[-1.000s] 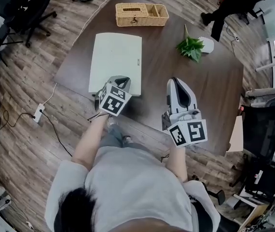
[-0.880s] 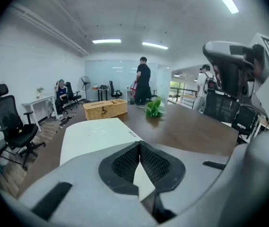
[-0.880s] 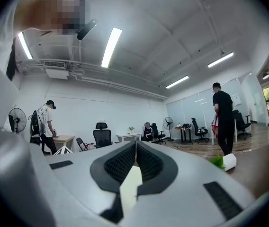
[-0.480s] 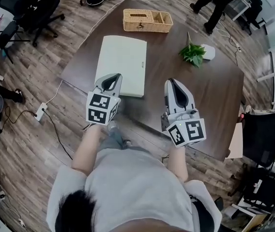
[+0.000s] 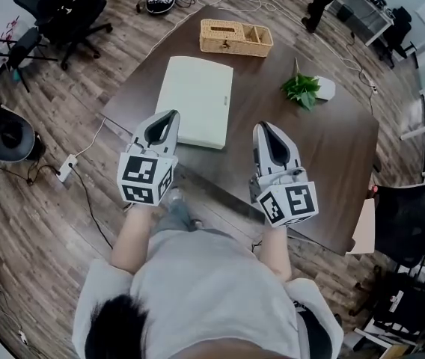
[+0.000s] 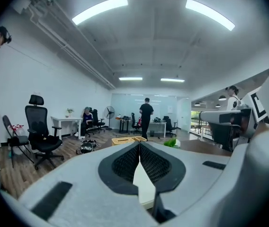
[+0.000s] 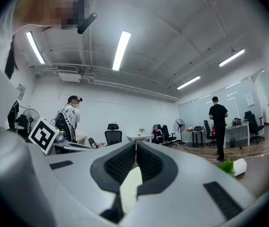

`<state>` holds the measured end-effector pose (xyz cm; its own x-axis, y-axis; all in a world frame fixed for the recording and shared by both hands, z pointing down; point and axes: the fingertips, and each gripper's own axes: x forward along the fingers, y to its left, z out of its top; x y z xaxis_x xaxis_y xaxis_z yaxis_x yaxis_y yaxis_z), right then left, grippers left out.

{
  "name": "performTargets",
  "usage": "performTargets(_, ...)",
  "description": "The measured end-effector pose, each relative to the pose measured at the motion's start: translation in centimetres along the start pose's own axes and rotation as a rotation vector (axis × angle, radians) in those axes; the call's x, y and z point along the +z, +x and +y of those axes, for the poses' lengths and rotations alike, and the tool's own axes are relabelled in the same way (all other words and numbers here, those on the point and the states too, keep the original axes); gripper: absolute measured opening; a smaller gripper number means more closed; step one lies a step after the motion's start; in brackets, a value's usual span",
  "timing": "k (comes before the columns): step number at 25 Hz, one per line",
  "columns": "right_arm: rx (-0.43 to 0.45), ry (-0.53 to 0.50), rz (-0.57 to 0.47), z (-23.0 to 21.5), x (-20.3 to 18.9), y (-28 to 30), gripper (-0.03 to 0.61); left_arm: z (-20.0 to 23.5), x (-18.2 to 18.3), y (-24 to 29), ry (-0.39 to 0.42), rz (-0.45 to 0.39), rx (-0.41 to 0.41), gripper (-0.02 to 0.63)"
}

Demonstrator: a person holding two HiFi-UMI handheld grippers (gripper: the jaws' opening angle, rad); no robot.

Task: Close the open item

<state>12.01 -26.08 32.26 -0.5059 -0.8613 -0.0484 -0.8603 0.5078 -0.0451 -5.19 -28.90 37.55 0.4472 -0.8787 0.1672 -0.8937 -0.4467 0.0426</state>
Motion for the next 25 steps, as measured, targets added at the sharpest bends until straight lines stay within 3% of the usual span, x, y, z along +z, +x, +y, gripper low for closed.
performTargets(14,0.051,-0.023,-0.029,1.2,1.5,-2.9,0.014,-1.0,4.7,-7.0,-0.019,-0.162,0.115,0.011)
performTargets(25,0.067,-0.038,-0.048,1.5,2.4,-5.3,0.014,-2.3,5.7,-10.3,-0.032,-0.22,0.174,0.011)
